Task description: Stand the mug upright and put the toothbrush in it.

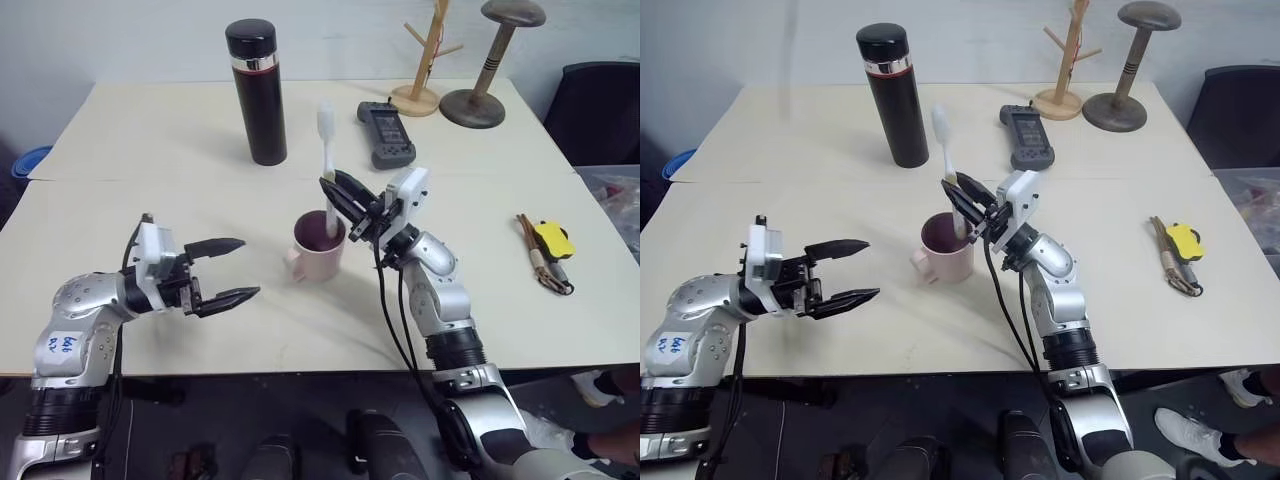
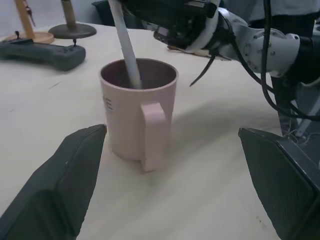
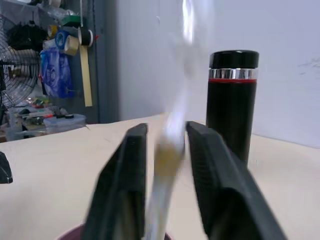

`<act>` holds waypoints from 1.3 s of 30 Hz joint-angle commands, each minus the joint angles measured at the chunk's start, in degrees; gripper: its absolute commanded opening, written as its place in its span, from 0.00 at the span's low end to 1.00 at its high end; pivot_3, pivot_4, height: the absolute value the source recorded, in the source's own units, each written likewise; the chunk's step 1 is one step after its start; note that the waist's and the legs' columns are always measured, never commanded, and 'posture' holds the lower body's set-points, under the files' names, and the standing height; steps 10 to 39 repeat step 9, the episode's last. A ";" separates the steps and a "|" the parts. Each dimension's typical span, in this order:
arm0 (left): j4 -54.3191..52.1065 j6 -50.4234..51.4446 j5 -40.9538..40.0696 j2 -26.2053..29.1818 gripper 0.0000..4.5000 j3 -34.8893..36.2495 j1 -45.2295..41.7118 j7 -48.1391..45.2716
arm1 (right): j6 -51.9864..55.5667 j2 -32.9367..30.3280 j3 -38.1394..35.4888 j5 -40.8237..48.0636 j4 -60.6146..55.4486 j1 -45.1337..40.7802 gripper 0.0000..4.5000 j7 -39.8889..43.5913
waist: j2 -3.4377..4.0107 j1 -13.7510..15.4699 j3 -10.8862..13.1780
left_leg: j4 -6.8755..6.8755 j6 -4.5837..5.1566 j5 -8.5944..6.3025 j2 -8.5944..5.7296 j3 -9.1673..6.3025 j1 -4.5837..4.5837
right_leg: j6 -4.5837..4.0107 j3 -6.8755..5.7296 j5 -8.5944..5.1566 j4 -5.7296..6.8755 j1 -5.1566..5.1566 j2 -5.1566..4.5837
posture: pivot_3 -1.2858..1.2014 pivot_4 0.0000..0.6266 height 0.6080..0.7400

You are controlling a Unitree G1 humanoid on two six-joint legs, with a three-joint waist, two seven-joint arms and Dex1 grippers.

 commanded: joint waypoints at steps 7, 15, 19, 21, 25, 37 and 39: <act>2.34 -15.49 12.50 1.34 1.00 4.58 7.87 8.61 | 1.08 -22.23 -6.19 1.93 -13.69 12.76 0.99 9.42 | 0.02 1.35 0.01 | -0.03 0.03 -0.02 -0.04 -0.03 -0.03 | 0.00 0.01 0.00 -0.09 0.03 -0.06 | 0.52 0.24 1.00; 2.59 -15.45 11.94 1.71 1.00 5.50 9.58 8.54 | 0.98 -28.74 -9.53 3.02 -15.00 19.73 0.99 12.80 | 0.00 1.54 0.01 | -0.04 0.09 -0.05 -0.04 -0.01 -0.04 | -0.01 0.01 0.00 -0.14 0.07 -0.08 | 0.52 0.24 1.00; 2.59 -15.45 11.94 1.71 1.00 5.50 9.58 8.54 | 0.98 -28.74 -9.53 3.02 -15.00 19.73 0.99 12.80 | 0.00 1.54 0.01 | -0.04 0.09 -0.05 -0.04 -0.01 -0.04 | -0.01 0.01 0.00 -0.14 0.07 -0.08 | 0.52 0.24 1.00; 2.59 -15.45 11.94 1.71 1.00 5.50 9.58 8.54 | 0.98 -28.74 -9.53 3.02 -15.00 19.73 0.99 12.80 | 0.00 1.54 0.01 | -0.04 0.09 -0.05 -0.04 -0.01 -0.04 | -0.01 0.01 0.00 -0.14 0.07 -0.08 | 0.52 0.24 1.00; 2.59 -15.45 11.94 1.71 1.00 5.50 9.58 8.54 | 0.98 -28.74 -9.53 3.02 -15.00 19.73 0.99 12.80 | 0.00 1.54 0.01 | -0.04 0.09 -0.05 -0.04 -0.01 -0.04 | -0.01 0.01 0.00 -0.14 0.07 -0.08 | 0.52 0.24 1.00; 2.59 -15.45 11.94 1.71 1.00 5.50 9.58 8.54 | 0.98 -28.74 -9.53 3.02 -15.00 19.73 0.99 12.80 | 0.00 1.54 0.01 | -0.04 0.09 -0.05 -0.04 -0.01 -0.04 | -0.01 0.01 0.00 -0.14 0.07 -0.08 | 0.52 0.24 1.00; 2.59 -15.45 11.94 1.71 1.00 5.50 9.58 8.54 | 0.98 -28.74 -9.53 3.02 -15.00 19.73 0.99 12.80 | 0.00 1.54 0.01 | -0.04 0.09 -0.05 -0.04 -0.01 -0.04 | -0.01 0.01 0.00 -0.14 0.07 -0.08 | 0.52 0.24 1.00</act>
